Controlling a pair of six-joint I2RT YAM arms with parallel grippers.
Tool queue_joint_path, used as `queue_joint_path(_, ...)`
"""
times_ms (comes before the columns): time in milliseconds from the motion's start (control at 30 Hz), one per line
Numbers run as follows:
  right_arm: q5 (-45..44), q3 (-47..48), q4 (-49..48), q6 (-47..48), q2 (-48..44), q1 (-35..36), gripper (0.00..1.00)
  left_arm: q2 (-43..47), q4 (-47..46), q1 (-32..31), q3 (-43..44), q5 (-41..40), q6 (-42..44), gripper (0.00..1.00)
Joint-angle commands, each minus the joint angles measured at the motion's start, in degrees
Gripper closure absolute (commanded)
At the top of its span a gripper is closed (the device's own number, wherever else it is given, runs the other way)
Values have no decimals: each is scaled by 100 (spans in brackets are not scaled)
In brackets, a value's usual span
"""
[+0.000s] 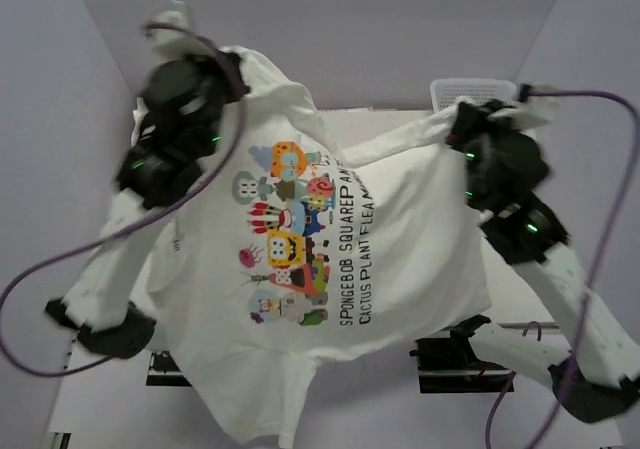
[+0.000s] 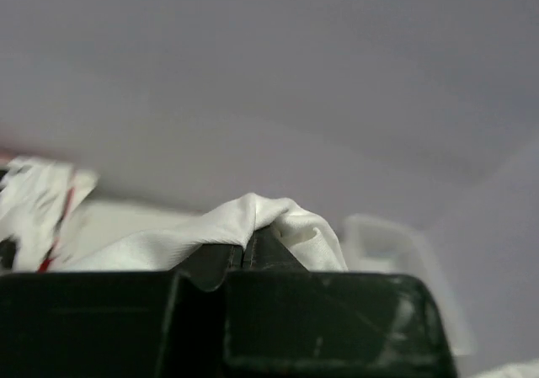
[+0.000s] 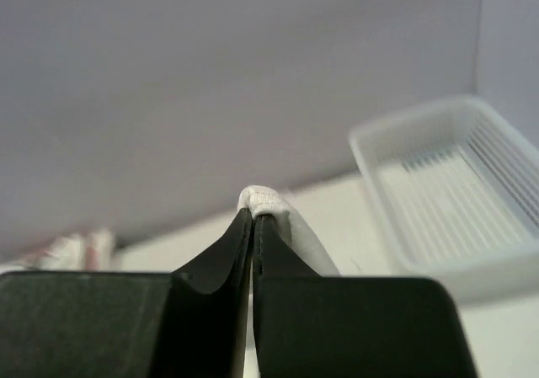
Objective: Fold and stack the t-shirts
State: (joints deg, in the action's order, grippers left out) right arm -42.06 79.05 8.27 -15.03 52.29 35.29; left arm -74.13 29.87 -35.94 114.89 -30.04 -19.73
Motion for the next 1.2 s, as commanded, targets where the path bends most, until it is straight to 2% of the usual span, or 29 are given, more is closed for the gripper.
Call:
queue_joint_path(0, -900, -574, -265, -140, 929, -153, 100, -1056, 169, 384, -930, -1479, -31, 100)
queue_joint_path(67, -621, -836, -90, -693, 1510, -476, 100, -1567, 169, 710, -1213, -1023, -364, 100)
queue_joint_path(100, -541, -899, -63, -947, 1895, -583, 100, -1892, 169, 1094, -1371, -838, -487, 100)
queue_joint_path(133, -322, -943, -89, -1028, 2308, -680, 100, -2695, 169, 1290, -1373, -584, -775, 100)
queue_joint_path(167, -15, -935, -98, -1159, 2816, -907, 100, -3182, 299, 1474, -1208, -364, -839, 91)
queue_joint_path(200, 231, -822, -89, -1143, 3091, -1075, 100, -3691, 500, 1624, -562, -136, -892, 74)
queue_joint_path(233, 373, -499, 68, -1195, 3947, -1164, 97, -4236, 1164, 1843, -77, 223, -945, 39)
queue_joint_path(267, 661, -269, 478, -1300, 4234, -1278, 77, -5277, 1562, 1924, 1068, 392, -945, 23)
queue_joint_path(300, 925, 107, 743, -1284, 4445, -1305, 41, -5714, 1957, 1977, 1636, 550, -998, 10)
queue_joint_path(333, 1067, 398, 842, -1283, 4656, -1349, 29, -6040, 2475, 2038, 2077, 787, -998, 0)
queue_joint_path(367, 1234, 462, 886, -1249, 5059, -1401, 12, -6261, 2550, 2039, 2351, 859, -937, 0)
queue_joint_path(400, 1688, 497, 878, -1153, 5124, -1419, 10, -6254, 2472, 2039, 2275, 860, -884, 0)
queue_joint_path(433, 1823, 480, 869, -1152, 5168, -1437, 10, -6071, 1932, 2039, 1961, 1069, -753, 0)
queue_joint_path(467, 1972, 411, 765, -1108, 5107, -1437, 10, -5817, 1596, 2039, 1097, 1149, -526, 0)
queue_joint_path(500, 2044, 149, 642, -1090, 4959, -1446, 10, -5214, 905, 2039, 627, 1306, -454, 0)
queue_joint_path(533, 2079, 24, 606, -1029, 4870, -1446, 10, -4904, 898, 2039, 170, 1412, -366, 0)
queue_joint_path(567, 2201, -81, 518, -1055, 4687, -1428, 10, -4631, 376, 2039, -592, 1544, -235, 0)
queue_joint_path(667, 2483, -862, 386, -1020, 4299, -1411, 10, -3779, 37, 1969, -1641, 1791, -233, 0)
queue_joint_path(767, 3045, -1540, 140, -1002, 3886, -1402, 10, -3373, -25, 1898, -2424, 1853, -286, 0)
queue_joint_path(867, 3380, -1926, 8, -985, 3745, -1402, 10, -3082, 142, 1898, -3076, 2275, -462, 0)
queue_joint_path(967, 3371, -2033, -53, -862, 3797, -1393, 10, -2923, 204, 1898, -3656, 2213, -672, 0)
queue_joint_path(1033, 3363, -1990, -89, -783, 3980, -1402, 10, -2835, -85, 1898, -4103, 2441, -673, 0)
queue_joint_path(1167, 3511, -1744, -98, -739, 4412, -1393, 10, -2904, -376, 1898, -4352, 2600, -673, 0)
